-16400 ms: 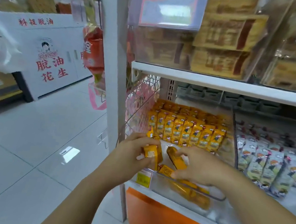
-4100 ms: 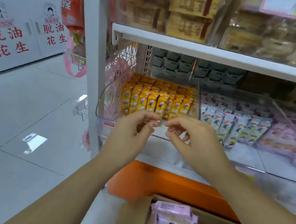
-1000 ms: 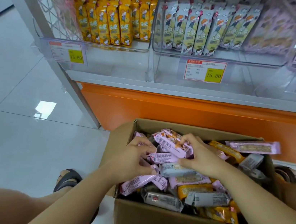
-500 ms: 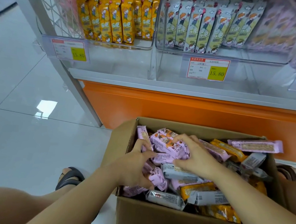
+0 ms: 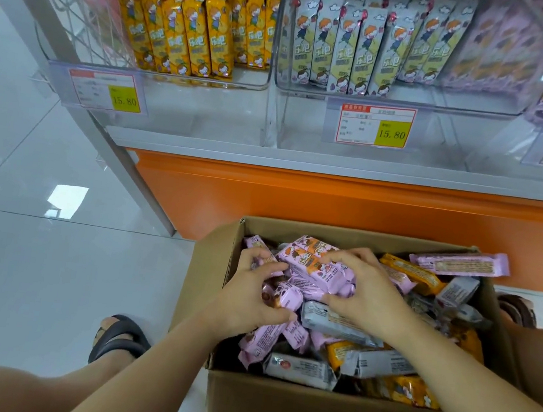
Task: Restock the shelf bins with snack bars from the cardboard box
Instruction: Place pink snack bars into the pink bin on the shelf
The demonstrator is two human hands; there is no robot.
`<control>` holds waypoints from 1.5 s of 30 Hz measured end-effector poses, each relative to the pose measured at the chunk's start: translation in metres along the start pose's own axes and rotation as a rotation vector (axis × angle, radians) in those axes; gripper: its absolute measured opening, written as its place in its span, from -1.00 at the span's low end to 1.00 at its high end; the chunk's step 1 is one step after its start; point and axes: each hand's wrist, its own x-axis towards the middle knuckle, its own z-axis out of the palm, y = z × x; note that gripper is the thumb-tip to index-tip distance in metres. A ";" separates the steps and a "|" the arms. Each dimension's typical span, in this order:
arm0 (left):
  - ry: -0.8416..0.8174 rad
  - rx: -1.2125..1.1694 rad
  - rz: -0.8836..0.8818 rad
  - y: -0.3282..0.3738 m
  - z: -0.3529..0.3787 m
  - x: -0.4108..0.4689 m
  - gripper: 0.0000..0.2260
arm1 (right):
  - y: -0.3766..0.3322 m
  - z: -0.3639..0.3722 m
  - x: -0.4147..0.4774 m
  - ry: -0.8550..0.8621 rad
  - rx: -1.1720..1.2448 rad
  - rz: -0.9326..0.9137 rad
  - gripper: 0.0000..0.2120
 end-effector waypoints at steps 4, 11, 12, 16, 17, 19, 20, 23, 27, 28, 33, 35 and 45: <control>0.048 -0.049 0.022 -0.002 0.005 0.006 -0.39 | -0.002 -0.002 -0.002 0.060 -0.006 0.006 -0.54; 0.007 -0.079 0.016 0.001 0.011 0.011 -0.36 | -0.002 -0.003 -0.006 0.092 -0.019 0.024 -0.55; 0.023 -0.093 0.009 0.003 0.011 0.011 -0.36 | -0.002 -0.002 -0.006 0.100 -0.022 0.025 -0.54; 0.115 -0.162 -0.017 0.006 0.010 0.008 -0.44 | -0.001 0.005 -0.005 0.135 -0.012 0.012 -0.55; 0.121 -0.177 -0.023 0.006 0.009 0.007 -0.45 | -0.002 0.007 -0.004 0.143 -0.005 0.013 -0.56; 0.082 -0.192 -0.052 0.005 0.006 0.004 -0.47 | -0.004 0.011 -0.004 0.157 -0.002 0.017 -0.57; 0.050 -0.191 -0.072 0.005 0.004 0.002 -0.47 | -0.005 0.011 -0.004 0.158 -0.004 0.014 -0.57; -0.024 -0.183 -0.113 0.004 -0.005 0.003 -0.44 | -0.007 0.011 -0.005 0.108 -0.009 -0.009 -0.54; -0.080 -0.176 -0.077 0.006 -0.011 0.009 -0.41 | -0.007 0.010 -0.008 0.048 -0.032 -0.012 -0.49; -0.082 -0.167 -0.073 0.006 -0.011 0.010 -0.41 | -0.008 0.010 -0.008 0.055 -0.037 -0.018 -0.50; -0.068 -0.140 -0.073 0.006 -0.008 0.017 -0.45 | -0.013 0.009 -0.008 0.076 -0.051 -0.028 -0.53; -0.040 -0.144 -0.061 0.005 -0.004 0.018 -0.50 | -0.013 0.009 -0.008 0.073 -0.043 -0.020 -0.54; 0.112 -0.137 -0.029 0.007 -0.002 0.016 -0.63 | -0.017 0.002 -0.004 0.150 0.031 -0.017 -0.53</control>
